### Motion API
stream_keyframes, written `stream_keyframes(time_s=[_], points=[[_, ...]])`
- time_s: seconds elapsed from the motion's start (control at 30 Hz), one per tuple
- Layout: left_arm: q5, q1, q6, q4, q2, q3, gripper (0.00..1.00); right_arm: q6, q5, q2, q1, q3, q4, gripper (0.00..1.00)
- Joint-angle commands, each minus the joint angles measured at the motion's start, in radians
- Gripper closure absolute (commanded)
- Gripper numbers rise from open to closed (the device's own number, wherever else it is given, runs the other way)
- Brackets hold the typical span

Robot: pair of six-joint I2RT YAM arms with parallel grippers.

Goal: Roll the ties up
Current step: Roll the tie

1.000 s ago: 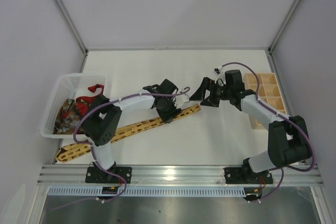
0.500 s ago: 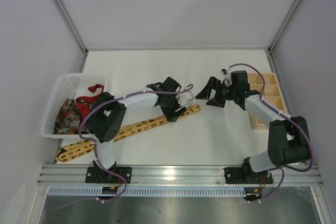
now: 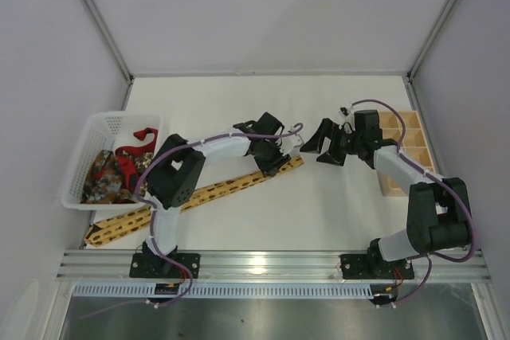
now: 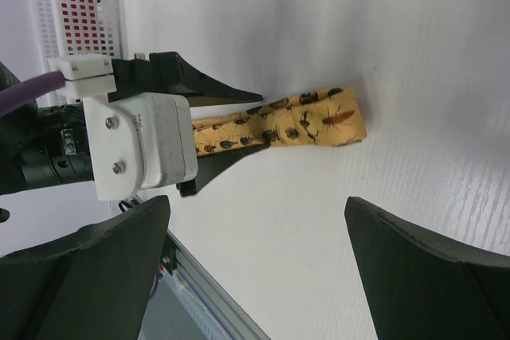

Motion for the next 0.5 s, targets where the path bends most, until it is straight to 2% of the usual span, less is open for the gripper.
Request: stream_keyframes(time_s=[0.0, 0.03, 0.1, 0.2, 0.3, 0.47], points=[[0.038, -0.012, 0.011, 0.019, 0.017, 0.003, 0.53, -0.021, -0.018, -0.029, -0.004, 0.000, 0.014, 0.00], [0.044, -0.012, 0.006, 0.028, 0.008, -0.006, 0.58, -0.023, -0.017, -0.030, -0.005, -0.002, 0.014, 0.00], [0.056, -0.012, -0.003, 0.045, -0.018, -0.018, 0.59, -0.026, -0.015, -0.032, -0.007, -0.005, 0.012, 0.00], [0.093, -0.012, -0.044, 0.094, -0.060, -0.028, 0.40, -0.033, -0.015, -0.035, -0.014, -0.009, 0.004, 0.00], [0.114, -0.012, -0.069, 0.140, -0.057, -0.012, 0.32, -0.038, -0.015, -0.040, -0.022, -0.011, -0.005, 0.00], [0.137, -0.012, -0.100, 0.149, 0.044, 0.102, 0.27, -0.046, -0.006, -0.060, -0.036, -0.016, -0.017, 0.00]])
